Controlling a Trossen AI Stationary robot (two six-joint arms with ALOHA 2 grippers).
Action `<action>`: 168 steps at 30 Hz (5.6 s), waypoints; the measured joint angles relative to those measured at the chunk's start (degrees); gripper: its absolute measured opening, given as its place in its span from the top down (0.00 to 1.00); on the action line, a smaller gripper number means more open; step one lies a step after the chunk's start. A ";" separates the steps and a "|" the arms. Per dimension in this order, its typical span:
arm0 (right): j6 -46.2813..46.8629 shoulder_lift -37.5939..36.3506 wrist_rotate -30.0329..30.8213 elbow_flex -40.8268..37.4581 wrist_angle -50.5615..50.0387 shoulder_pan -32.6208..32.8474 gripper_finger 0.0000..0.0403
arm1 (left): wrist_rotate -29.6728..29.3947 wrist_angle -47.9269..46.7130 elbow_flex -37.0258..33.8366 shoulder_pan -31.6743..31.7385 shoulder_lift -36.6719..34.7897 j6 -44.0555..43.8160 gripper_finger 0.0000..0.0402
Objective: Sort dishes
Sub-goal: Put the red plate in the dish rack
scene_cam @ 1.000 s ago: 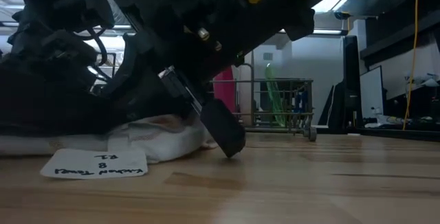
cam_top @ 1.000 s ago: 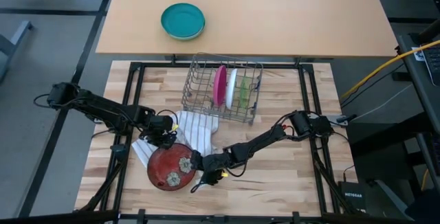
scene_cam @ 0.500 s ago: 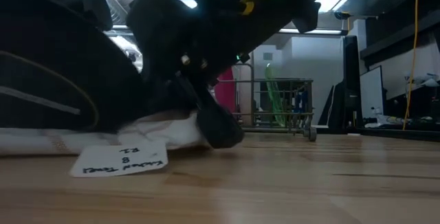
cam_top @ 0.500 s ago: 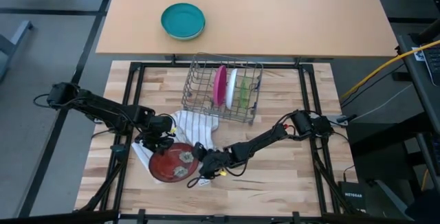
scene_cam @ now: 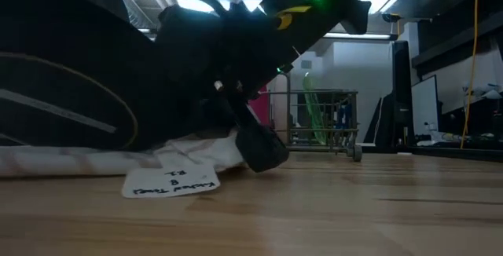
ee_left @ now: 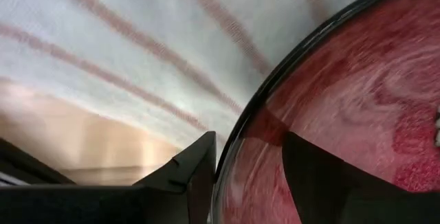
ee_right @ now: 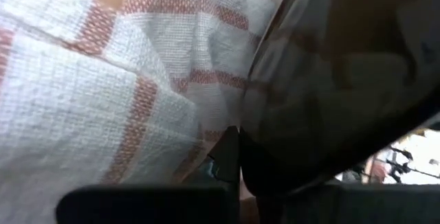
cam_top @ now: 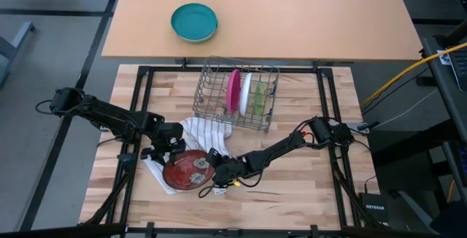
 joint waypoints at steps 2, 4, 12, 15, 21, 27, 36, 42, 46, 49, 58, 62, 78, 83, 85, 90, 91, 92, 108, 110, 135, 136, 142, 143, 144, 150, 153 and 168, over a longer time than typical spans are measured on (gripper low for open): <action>-0.09 0.00 1.90 0.00 -0.46 0.00 0.95 | 0.06 0.01 0.01 0.01 -0.02 -2.12 0.61; 0.06 0.00 3.69 0.00 -0.72 0.00 0.95 | 0.03 -0.04 0.02 0.02 -0.02 -4.38 0.61; 5.73 0.00 6.03 -0.04 -1.39 -0.20 0.95 | -3.82 1.86 -0.05 -0.11 -0.04 -10.23 0.61; 6.35 0.00 6.18 -0.11 -1.46 -0.44 0.95 | -4.78 2.64 -0.17 -0.13 -0.04 -11.41 0.61; 6.89 0.00 5.76 -0.11 -1.90 -0.51 0.95 | -5.54 2.84 -0.20 -0.14 -0.02 -10.26 0.61; 6.15 -0.24 2.35 0.13 -5.35 -0.72 0.95 | -6.22 3.14 -0.17 -0.07 -0.02 -8.19 0.61; 6.42 -0.44 2.61 0.44 -13.21 -0.76 0.95 | -15.04 3.93 0.04 0.04 -0.02 -2.82 0.61; 7.06 -0.42 2.86 0.23 -14.13 -0.76 0.95 | -19.65 5.79 -0.04 -0.02 0.00 -1.34 0.61; 7.07 -0.33 2.78 0.20 -14.20 -0.76 0.95 | -20.06 6.57 -0.13 -0.02 0.00 0.11 0.61; 6.83 -0.28 2.35 0.14 -14.32 -0.76 0.95 | -20.15 7.38 -0.23 -0.02 0.04 2.08 0.61; 5.87 -0.06 3.67 0.04 -14.67 0.72 0.94 | -21.47 9.19 -0.26 -0.02 0.11 12.95 0.61; 5.21 -0.02 2.21 0.02 -12.72 0.96 0.85 | -23.38 9.08 -0.22 0.03 0.12 21.59 0.61; 4.37 0.09 -3.20 -0.07 -9.21 -1.14 0.86 | -27.09 8.38 -0.20 0.09 0.13 33.71 0.61; 4.28 0.02 -5.74 -0.07 -10.46 -1.33 0.84 | -23.46 8.98 -0.28 0.09 0.13 37.69 0.61; 4.29 -0.10 -6.74 0.03 -11.72 -1.33 0.83 | -22.22 9.23 -0.28 0.07 0.13 37.92 0.61; 4.32 -0.13 -7.06 0.15 -12.80 -1.36 0.83 | -21.71 9.27 -0.28 0.04 0.13 37.94 0.62; 4.32 -0.13 -6.65 0.15 -12.78 -1.36 0.83 | -21.71 9.21 -0.28 0.04 0.13 37.94 0.62; 4.29 -0.11 -5.92 0.15 -12.71 -1.36 0.83 | -21.68 9.09 -0.28 0.04 0.13 37.94 0.64; 4.40 0.04 -1.60 -0.09 -9.85 -1.31 0.66 | -19.98 5.52 0.10 -0.07 -0.15 36.77 0.90; 4.46 -0.21 -0.88 -0.07 -9.81 -1.31 0.64 | -20.03 5.51 0.13 -0.08 -0.15 37.02 0.90; 4.21 -3.17 -2.02 5.72 -26.88 -1.09 0.62 | -21.43 11.60 -0.22 -0.17 -2.01 37.70 0.91; 4.09 -3.21 -2.01 5.91 -27.80 -1.09 0.62 | -21.52 11.60 -0.22 -0.17 -2.28 37.71 0.92; 1.47 -3.41 -0.86 6.21 -35.10 -1.16 0.62 | -23.05 13.04 0.04 0.04 -2.84 36.17 0.95; 1.34 -3.41 -0.91 6.21 -36.04 -1.18 0.62 | -23.44 13.21 0.11 0.04 -2.84 35.97 0.97; 1.00 -3.41 -1.12 6.21 -36.99 -1.20 0.62 | -23.74 13.47 0.17 0.03 -2.84 35.96 0.98; 0.14 -3.45 -3.59 6.32 -40.49 -0.94 0.62 | -23.87 12.96 0.17 0.00 -2.86 34.49 0.99; 0.18 -3.45 -4.04 6.29 -40.76 -0.89 0.62 | -24.67 12.83 0.17 0.00 -2.86 34.60 1.00; 0.04 -6.80 -1.26 8.92 -45.67 -0.81 0.62 | -28.25 18.29 0.04 -0.04 -2.80 38.29 1.00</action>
